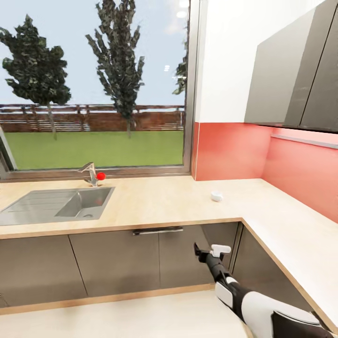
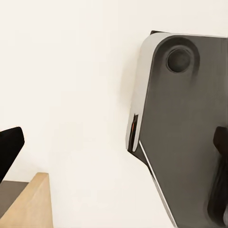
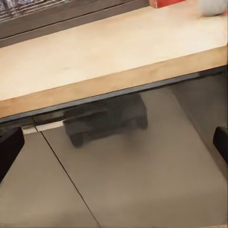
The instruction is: Set up a coffee station on the kitchen countertop: keep the coffee maker on the countertop, move the bottle of coffee from the kitchen shelf to the counter next to the coffee maker, place a paper coffee filter on top of the coffee maker, put the saucer next to the coffee maker with the coffee cup on the saucer, and place the electric kettle next to the coffee maker.
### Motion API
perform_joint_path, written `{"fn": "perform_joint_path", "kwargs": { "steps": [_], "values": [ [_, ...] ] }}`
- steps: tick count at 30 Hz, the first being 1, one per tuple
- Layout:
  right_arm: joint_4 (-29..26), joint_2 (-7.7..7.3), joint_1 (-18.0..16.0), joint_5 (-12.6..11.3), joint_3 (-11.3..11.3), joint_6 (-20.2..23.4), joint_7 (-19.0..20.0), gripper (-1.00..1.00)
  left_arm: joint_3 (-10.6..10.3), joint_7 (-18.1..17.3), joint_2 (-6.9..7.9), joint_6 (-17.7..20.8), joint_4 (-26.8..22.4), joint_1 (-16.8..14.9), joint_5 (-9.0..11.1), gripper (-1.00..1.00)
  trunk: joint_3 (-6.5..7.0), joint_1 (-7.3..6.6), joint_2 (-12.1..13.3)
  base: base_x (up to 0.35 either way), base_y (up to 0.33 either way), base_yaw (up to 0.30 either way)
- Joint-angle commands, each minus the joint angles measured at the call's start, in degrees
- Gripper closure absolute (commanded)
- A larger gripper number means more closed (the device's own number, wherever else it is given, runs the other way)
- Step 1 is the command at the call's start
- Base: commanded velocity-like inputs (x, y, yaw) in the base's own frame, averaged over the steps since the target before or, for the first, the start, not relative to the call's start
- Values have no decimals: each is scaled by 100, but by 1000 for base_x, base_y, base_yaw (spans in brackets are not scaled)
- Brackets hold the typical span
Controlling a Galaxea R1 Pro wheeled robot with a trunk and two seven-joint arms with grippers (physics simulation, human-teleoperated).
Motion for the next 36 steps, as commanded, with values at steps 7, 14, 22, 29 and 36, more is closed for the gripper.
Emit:
{"fn": "perform_joint_path", "kwargs": {
  "steps": [7,14,22,29,36],
  "values": [
    [4,-23,-288,-67,-128,-8,42,-100,50,-31,-5,-16,-2,1,-53,-100,-7,2,-7,-8,0,0],
    [13,-36,-805,-67,-147,-8,42,-100,48,-31,-1,-19,-12,1,-53,-100,-7,2,-7,0,0,0],
    [38,-101,-1709,-63,-144,503,-797,-100,19,-39,21,-2,24,1,-75,-100,-7,2,-7,0,0,0],
    [39,-278,-2346,-53,-143,1874,-1598,-100,15,-38,43,30,34,1,-76,-100,-7,2,-7,138,0,0],
    [39,-620,-2968,-42,-125,2850,-1668,-100,8,-38,44,41,36,1,-72,-100,-7,2,-7,313,0,0]
  ]
}}
